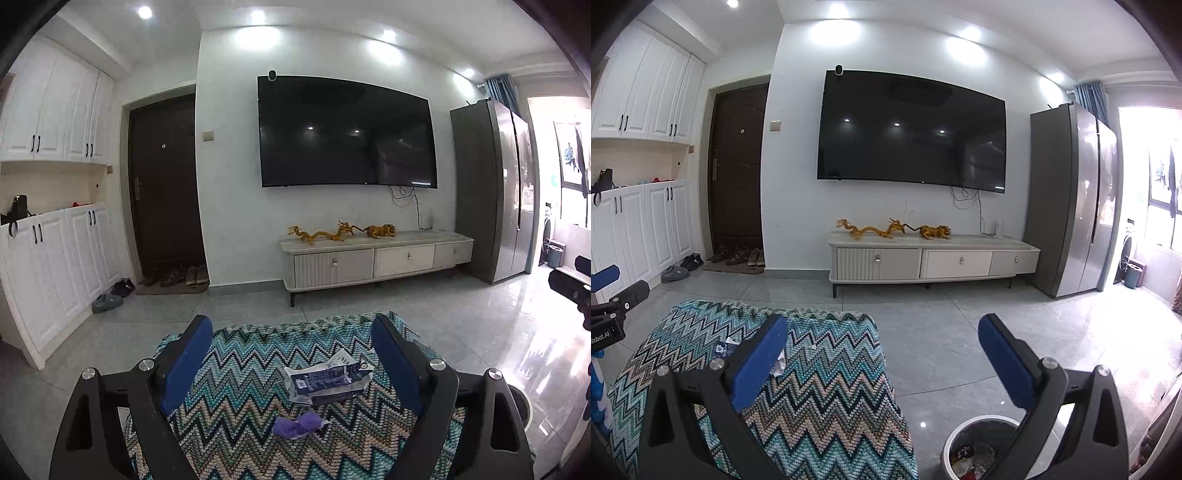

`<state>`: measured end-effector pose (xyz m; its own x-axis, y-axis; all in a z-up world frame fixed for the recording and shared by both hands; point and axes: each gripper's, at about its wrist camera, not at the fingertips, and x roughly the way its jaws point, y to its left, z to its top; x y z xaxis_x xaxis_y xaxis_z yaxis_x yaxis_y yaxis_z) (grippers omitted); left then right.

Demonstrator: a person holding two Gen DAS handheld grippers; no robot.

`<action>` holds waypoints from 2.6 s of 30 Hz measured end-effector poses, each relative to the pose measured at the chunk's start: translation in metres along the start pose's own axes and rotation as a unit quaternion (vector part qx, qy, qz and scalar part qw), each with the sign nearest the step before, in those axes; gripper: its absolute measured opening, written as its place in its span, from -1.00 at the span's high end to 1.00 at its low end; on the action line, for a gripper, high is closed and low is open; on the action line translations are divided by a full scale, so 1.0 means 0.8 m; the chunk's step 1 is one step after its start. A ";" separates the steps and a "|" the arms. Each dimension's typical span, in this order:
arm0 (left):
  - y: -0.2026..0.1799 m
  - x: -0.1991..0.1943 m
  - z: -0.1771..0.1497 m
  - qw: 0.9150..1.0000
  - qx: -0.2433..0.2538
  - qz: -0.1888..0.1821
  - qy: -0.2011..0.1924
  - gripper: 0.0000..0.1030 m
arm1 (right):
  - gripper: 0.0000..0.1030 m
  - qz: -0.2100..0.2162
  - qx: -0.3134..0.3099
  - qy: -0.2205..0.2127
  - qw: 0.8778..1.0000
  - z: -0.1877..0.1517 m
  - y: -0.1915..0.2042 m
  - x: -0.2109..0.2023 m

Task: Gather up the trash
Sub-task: 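Move both tools back over the rug, then grasp the purple glove with the left tool while the right tool grasps the blue carton, then carry glove and carton to the white bin and open both tools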

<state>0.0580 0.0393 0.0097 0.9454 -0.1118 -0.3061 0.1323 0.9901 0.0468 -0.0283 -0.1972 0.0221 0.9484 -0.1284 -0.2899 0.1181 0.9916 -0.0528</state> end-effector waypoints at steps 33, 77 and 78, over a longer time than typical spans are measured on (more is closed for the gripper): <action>0.016 0.243 -0.163 0.943 0.057 -0.195 0.265 0.10 | -0.98 0.305 -0.178 0.199 0.914 -0.100 0.202 0.278; 0.030 -0.032 -0.050 0.992 0.064 -0.062 0.088 0.43 | 0.45 0.269 -0.079 0.109 0.954 -0.064 0.101 0.058; 0.026 -0.035 -0.046 0.992 0.068 -0.064 0.084 0.43 | 0.45 0.264 -0.073 0.102 0.956 -0.062 0.092 0.049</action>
<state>0.0236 0.0658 -0.0161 0.8571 -0.2081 -0.4712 0.2967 0.9472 0.1214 0.0031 -0.1302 -0.0406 0.7856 0.3743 -0.4927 -0.4175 0.9083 0.0244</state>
